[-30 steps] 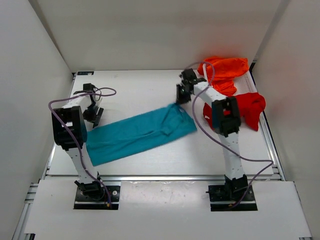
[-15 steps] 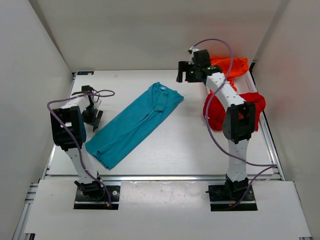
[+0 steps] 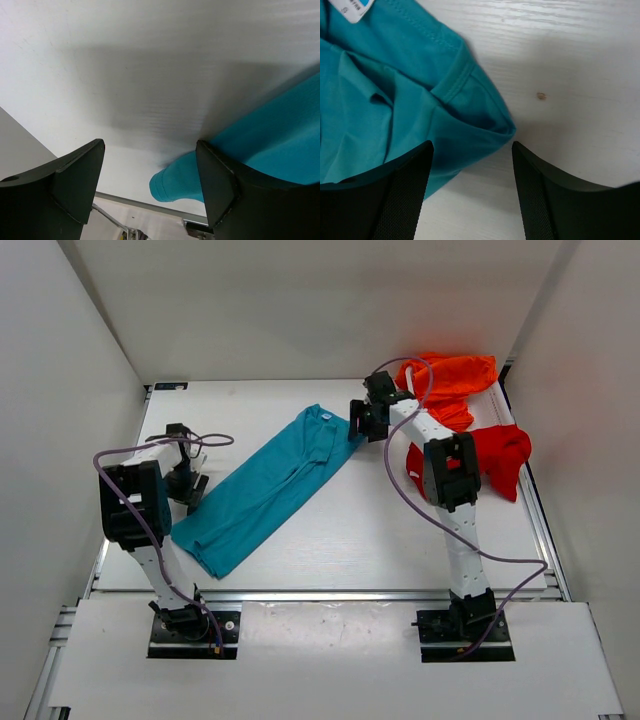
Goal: Fold and stack the t-shirts
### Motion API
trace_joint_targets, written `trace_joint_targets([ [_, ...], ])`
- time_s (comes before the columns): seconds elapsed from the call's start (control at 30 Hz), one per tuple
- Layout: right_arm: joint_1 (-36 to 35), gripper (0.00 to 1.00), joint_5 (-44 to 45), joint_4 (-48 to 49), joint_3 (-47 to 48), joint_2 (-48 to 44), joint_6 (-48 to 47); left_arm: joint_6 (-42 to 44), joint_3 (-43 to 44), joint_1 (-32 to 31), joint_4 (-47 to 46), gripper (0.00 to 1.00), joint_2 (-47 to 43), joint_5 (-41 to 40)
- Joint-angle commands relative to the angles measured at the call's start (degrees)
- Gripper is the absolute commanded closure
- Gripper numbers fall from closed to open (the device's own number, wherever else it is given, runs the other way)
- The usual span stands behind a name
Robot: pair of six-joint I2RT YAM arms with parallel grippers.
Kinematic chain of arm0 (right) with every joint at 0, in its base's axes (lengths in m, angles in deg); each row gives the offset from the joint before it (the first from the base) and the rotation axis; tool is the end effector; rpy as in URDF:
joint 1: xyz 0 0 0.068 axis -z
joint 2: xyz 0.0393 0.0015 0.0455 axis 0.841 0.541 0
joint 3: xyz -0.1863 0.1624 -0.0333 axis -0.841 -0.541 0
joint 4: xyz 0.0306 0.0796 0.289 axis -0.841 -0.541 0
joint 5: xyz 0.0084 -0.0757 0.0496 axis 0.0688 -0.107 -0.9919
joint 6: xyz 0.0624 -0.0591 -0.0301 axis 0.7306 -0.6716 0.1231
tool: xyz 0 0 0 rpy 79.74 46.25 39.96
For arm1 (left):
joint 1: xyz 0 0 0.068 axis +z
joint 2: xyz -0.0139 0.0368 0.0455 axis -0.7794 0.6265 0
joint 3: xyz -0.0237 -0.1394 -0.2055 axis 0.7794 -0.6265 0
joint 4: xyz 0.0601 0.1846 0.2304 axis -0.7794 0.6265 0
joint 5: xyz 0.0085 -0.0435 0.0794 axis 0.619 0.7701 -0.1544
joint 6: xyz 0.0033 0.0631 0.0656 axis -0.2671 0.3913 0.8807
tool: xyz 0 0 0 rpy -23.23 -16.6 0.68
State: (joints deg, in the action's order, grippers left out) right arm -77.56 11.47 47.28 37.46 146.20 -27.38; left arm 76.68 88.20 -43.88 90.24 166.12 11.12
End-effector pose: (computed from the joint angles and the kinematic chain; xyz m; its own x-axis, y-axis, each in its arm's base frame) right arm 0.5421 0.2053 0.1021 -0.8386 0.0142 -0.5445 -0.1264 0.9673 0.2200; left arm 0.3559 0.0681 0.0610 -0.9753 0.2156 0.0474 0.2203 0.9364 0.2733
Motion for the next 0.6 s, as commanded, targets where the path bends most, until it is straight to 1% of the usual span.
trace_joint_targets([
  [0.0, 0.4, 0.30, 0.3, -1.2, -0.8, -3.0, 2.7, 1.0, -0.9, 0.2, -0.4, 0.17, -1.3, 0.4],
  [0.1, 0.4, 0.32, -2.5, -0.9, -2.0, -3.0, 3.9, 0.8, 0.1, 0.1, 0.9, 0.18, -0.8, 1.6],
  [0.13, 0.1, 0.35, -3.2, -0.6, -2.4, -2.9, 4.1, 1.0, -0.1, -0.1, 1.1, 0.18, -0.8, 1.9],
  [0.17, -0.2, 0.40, -4.3, -0.1, -2.3, -2.0, 4.4, 0.7, -0.2, -0.3, 1.4, 0.19, -0.7, 2.4],
  [0.2, -0.4, 0.51, -5.7, 0.2, -2.6, -1.7, 5.0, 0.8, -0.3, 0.0, 1.5, 0.19, -0.9, 2.1],
  [0.23, -0.2, 0.65, -6.4, 0.1, -2.0, -0.2, 5.3, 1.0, -0.4, -0.7, 1.6, 0.18, -1.3, 2.2],
  [0.27, 0.1, 0.74, -7.9, 1.1, -1.2, 0.3, 5.4, 1.3, -0.5, -0.7, 2.3, 0.18, -1.5, 2.6],
  [0.3, 0.4, 0.93, -9.0, 1.9, 0.9, 2.1, 5.6, 1.7, -0.3, -0.8, 2.5, 0.17, -1.7, 3.0],
  [0.33, 0.5, 1.00, -8.9, 2.3, 4.2, 4.5, 3.9, 2.0, -0.3, -0.9, 3.5, 0.16, -2.1, 3.4],
  [0.37, 0.4, 1.00, -9.1, 3.7, 5.7, 5.4, 2.7, 2.1, 0.3, -1.2, 3.8, 0.15, -2.4, 4.6],
  [0.43, 1.4, 1.00, -11.2, 7.6, 12.5, 9.7, 1.9, 2.2, 2.0, -1.5, 6.4, 0.12, -3.2, 6.8],
  [0.47, 1.9, 1.00, -12.1, 9.9, 15.2, 11.3, 2.0, 2.3, 3.2, -2.1, 7.6, 0.11, -3.2, 9.5],
  [0.5, 2.1, 1.00, -13.4, 13.5, 21.0, 14.0, 1.8, 2.4, 4.5, -2.5, 8.4, 0.08, -3.4, 11.1],
  [0.53, 2.0, 1.00, -13.3, 16.9, 25.6, 15.1, 0.9, 2.5, 4.7, -2.5, 9.3, 0.07, -3.4, 11.8],
  [0.57, 0.8, 0.97, -12.1, 18.1, 27.9, 15.2, -0.7, 2.2, 5.5, -2.7, 9.6, 0.07, -3.4, 12.6],
])
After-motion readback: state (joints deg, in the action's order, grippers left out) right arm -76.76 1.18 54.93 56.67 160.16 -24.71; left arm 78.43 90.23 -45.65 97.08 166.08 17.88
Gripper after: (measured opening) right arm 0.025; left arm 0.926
